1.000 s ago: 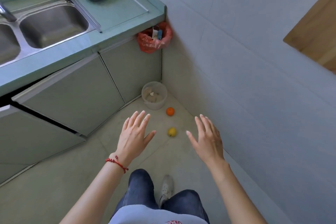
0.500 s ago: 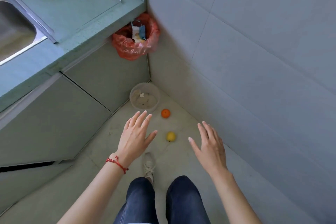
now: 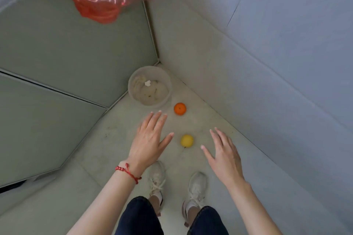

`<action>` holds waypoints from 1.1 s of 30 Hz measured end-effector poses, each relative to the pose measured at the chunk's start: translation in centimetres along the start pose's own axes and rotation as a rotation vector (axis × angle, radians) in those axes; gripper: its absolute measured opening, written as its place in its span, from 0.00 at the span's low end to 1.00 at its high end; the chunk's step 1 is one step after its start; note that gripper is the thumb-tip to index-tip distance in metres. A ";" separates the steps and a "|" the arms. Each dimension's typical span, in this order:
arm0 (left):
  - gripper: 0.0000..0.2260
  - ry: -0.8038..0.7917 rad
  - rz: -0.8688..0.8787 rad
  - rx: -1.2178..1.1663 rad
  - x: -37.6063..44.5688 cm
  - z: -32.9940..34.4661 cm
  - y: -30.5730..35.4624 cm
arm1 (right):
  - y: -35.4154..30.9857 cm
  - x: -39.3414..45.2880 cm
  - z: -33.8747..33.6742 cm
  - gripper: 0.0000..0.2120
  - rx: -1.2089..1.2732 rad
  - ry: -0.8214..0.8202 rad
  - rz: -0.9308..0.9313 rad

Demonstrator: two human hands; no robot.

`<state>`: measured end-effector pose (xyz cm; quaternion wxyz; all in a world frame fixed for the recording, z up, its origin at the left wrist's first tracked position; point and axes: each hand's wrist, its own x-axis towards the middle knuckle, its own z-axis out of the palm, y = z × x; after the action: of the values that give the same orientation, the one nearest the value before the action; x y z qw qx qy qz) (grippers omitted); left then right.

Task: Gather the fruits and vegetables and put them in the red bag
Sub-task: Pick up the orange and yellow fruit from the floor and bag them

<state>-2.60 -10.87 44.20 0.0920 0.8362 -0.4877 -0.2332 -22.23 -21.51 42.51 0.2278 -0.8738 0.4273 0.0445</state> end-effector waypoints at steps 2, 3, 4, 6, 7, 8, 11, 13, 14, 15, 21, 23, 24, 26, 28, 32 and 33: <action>0.34 -0.018 0.014 -0.011 2.1 3.3 -1.1 | 1.9 1.8 2.9 0.29 -0.008 -0.008 -0.014; 0.33 -0.027 0.021 -0.014 3.0 4.9 -1.8 | 2.8 2.7 4.4 0.28 -0.007 -0.017 -0.019; 0.33 -0.034 0.031 -0.011 3.8 6.5 -2.6 | 3.7 3.4 5.9 0.28 -0.004 -0.026 -0.023; 0.36 -0.060 0.048 -0.011 5.5 9.7 -4.1 | 5.4 4.9 8.8 0.29 0.006 -0.037 -0.029; 0.37 -0.067 0.055 -0.010 6.4 11.3 -4.8 | 6.1 5.6 10.2 0.30 0.017 -0.041 -0.032; 0.38 -0.071 0.066 -0.006 7.2 12.9 -5.6 | 6.9 6.3 11.6 0.30 0.027 -0.047 -0.036; 0.39 -0.080 0.100 -0.003 9.6 17.3 -7.6 | 9.1 8.0 15.5 0.32 0.036 -0.061 -0.061; 0.40 -0.076 0.116 -0.012 11.0 20.0 -8.9 | 10.6 8.8 18.1 0.33 0.037 -0.068 -0.077; 0.41 -0.071 0.118 -0.026 11.6 21.3 -9.5 | 11.3 9.2 19.4 0.34 0.042 -0.074 -0.080; 0.41 -0.068 0.118 -0.047 12.3 22.6 -10.1 | 12.1 9.5 20.7 0.34 0.049 -0.082 -0.078; 0.36 -0.030 0.053 -0.230 16.7 29.1 -12.8 | 15.7 11.1 27.9 0.35 0.114 -0.111 -0.063; 0.32 -0.025 0.007 -0.303 18.3 31.2 -13.6 | 16.4 11.5 29.7 0.34 0.152 -0.122 -0.055; 0.30 -0.021 -0.006 -0.327 19.2 32.1 -13.9 | 16.8 11.7 30.5 0.33 0.178 -0.123 -0.052; 0.29 -0.009 -0.020 -0.360 21.0 33.7 -14.4 | 17.4 12.2 31.9 0.29 0.234 -0.123 -0.059; 0.31 0.003 -0.038 -0.391 22.7 35.1 -14.8 | 18.0 12.6 33.2 0.28 0.289 -0.136 -0.053; 0.36 0.005 -0.068 -0.434 25.7 37.1 -14.9 | 19.1 13.2 35.6 0.28 0.365 -0.163 -0.029; 0.36 0.002 -0.080 -0.448 26.2 37.6 -14.9 | 19.3 13.3 36.1 0.28 0.376 -0.167 -0.024</action>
<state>1.73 -23.10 -2.24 0.2668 0.8138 -0.3900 -0.3383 -24.45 -25.65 -0.29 0.4222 -0.8142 0.3972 0.0334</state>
